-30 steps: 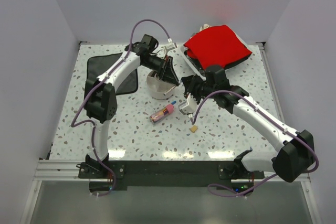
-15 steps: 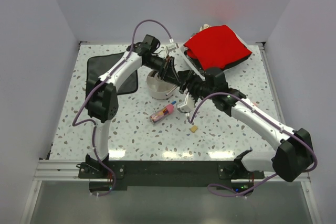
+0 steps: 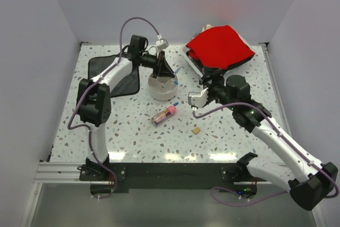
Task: Sort the stationery into containers
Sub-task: Place the pen in the storage box.
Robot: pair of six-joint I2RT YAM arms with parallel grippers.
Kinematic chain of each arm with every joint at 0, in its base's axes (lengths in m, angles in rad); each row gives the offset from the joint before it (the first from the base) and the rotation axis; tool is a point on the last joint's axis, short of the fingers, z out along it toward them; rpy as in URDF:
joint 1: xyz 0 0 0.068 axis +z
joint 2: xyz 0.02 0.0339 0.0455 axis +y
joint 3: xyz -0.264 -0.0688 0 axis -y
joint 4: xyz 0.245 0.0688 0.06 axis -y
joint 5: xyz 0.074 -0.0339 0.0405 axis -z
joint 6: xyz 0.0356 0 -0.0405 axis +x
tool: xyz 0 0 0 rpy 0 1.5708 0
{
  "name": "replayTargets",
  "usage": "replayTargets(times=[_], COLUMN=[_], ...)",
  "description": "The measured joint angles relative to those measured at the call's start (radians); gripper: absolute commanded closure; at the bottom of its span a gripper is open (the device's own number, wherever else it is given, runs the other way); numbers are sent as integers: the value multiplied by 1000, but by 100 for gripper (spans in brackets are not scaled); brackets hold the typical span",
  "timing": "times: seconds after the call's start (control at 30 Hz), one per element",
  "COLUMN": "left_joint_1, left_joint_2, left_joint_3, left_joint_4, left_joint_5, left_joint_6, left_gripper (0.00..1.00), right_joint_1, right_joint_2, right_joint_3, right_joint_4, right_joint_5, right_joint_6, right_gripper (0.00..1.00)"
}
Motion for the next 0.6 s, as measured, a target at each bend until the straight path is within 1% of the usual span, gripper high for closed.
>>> replayTargets(times=[0.07, 0.13, 0.2, 0.3, 0.43, 0.6], left_joint_1=[-2, -5, -7, -9, -10, -10], left_joint_2=[-10, -5, 2, 7, 19, 46], left_joint_3=[-80, -116, -118, -113, -101, -100], left_joint_4=[185, 350, 495, 661, 785, 827], left_joint_5=[-24, -47, -61, -70, -76, -86], left_joint_6=[-72, -145, -217, -314, -388, -395], left_gripper=[100, 100, 100, 100, 100, 100], right_joint_1=[0, 0, 0, 0, 0, 0], right_joint_2=[4, 12, 21, 27, 23, 24], right_joint_3=[0, 0, 0, 0, -9, -21], right_joint_4=[-14, -19, -20, -24, -30, -44], right_joint_5=[36, 72, 103, 141, 165, 175], right_joint_6=[66, 122, 168, 214, 245, 255], right_gripper=[25, 25, 25, 25, 25, 26])
